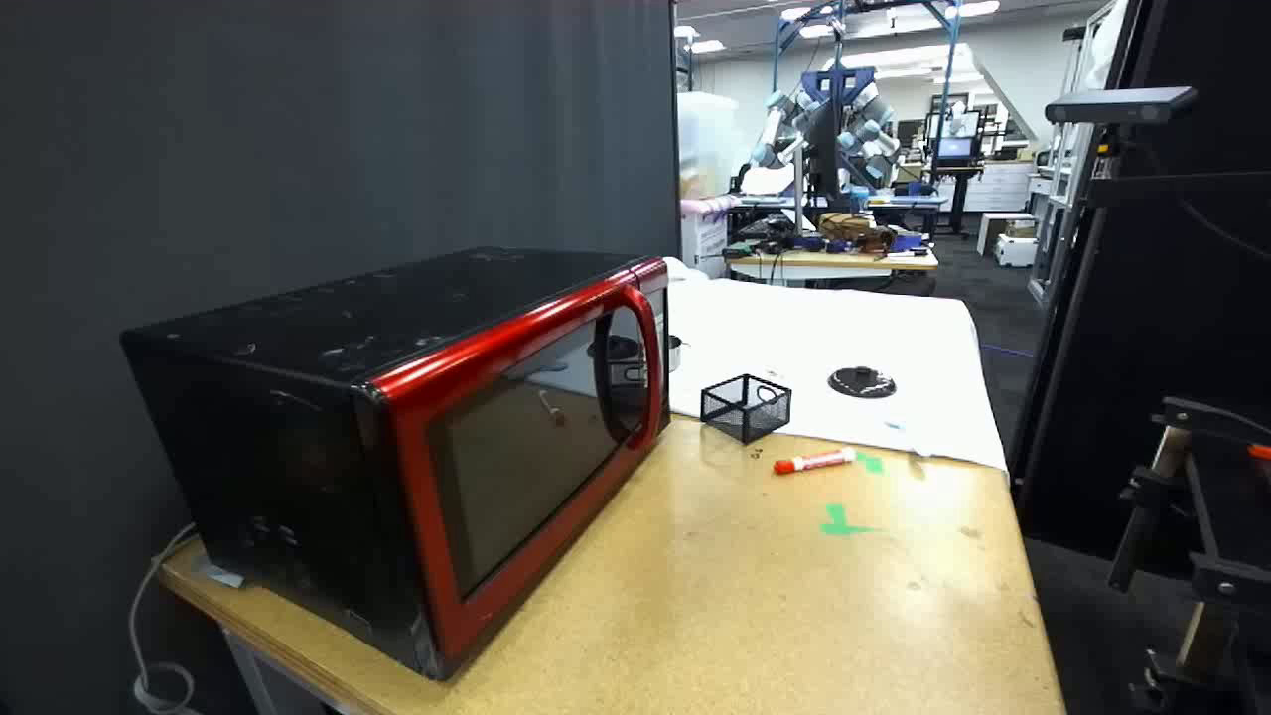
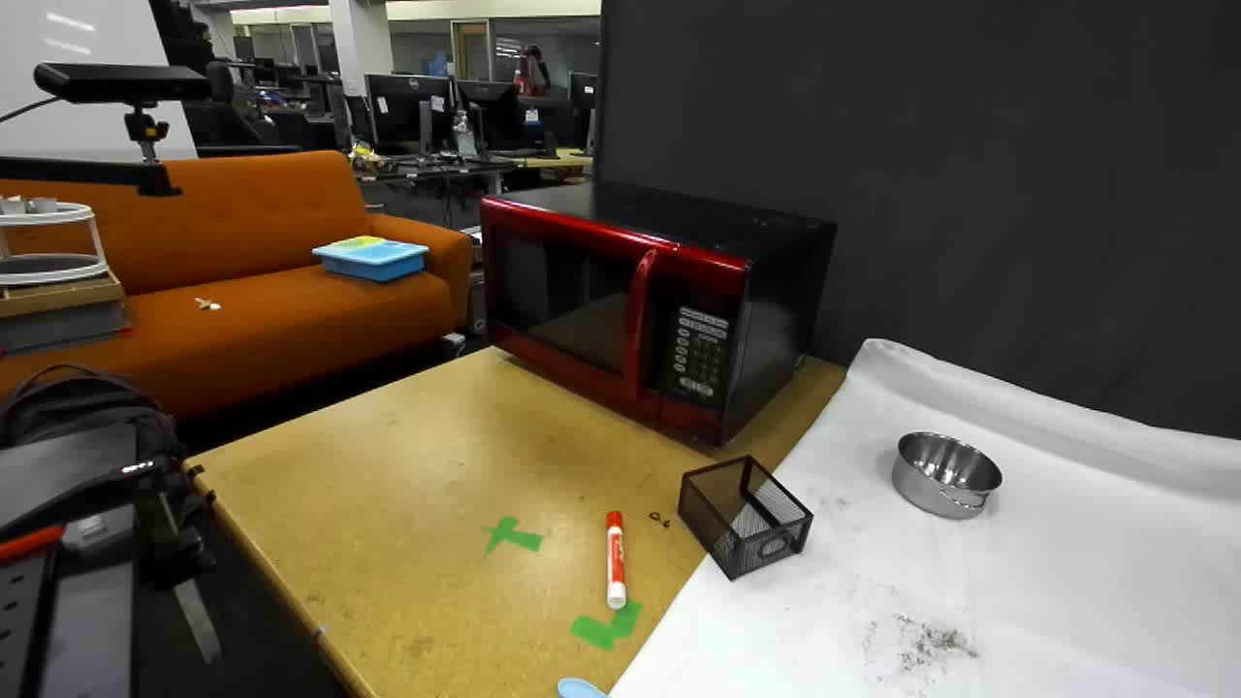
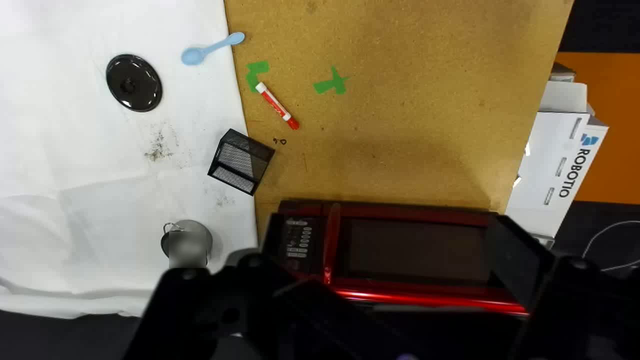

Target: Put the red marker inside the black box on the right

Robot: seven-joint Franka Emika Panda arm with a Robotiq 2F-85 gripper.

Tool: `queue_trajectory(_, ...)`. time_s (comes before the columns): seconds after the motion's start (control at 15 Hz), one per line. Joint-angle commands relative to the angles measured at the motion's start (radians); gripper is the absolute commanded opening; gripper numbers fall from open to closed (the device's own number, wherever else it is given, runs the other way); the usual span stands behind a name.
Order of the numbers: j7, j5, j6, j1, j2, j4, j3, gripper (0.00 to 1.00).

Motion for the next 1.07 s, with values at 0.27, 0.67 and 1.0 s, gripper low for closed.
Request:
queue_trajectory(0.27,0.006,-0.006,-0.002,0.01,0.001,0.002,-0.007,1.0)
queue_trajectory(0.67,0.006,-0.006,-0.002,0.01,0.001,0.002,-0.007,1.0)
queue_trajectory(1.0,-0.14,0.0,-0.002,0.054,0.138,-0.033,-0.046,1.0)
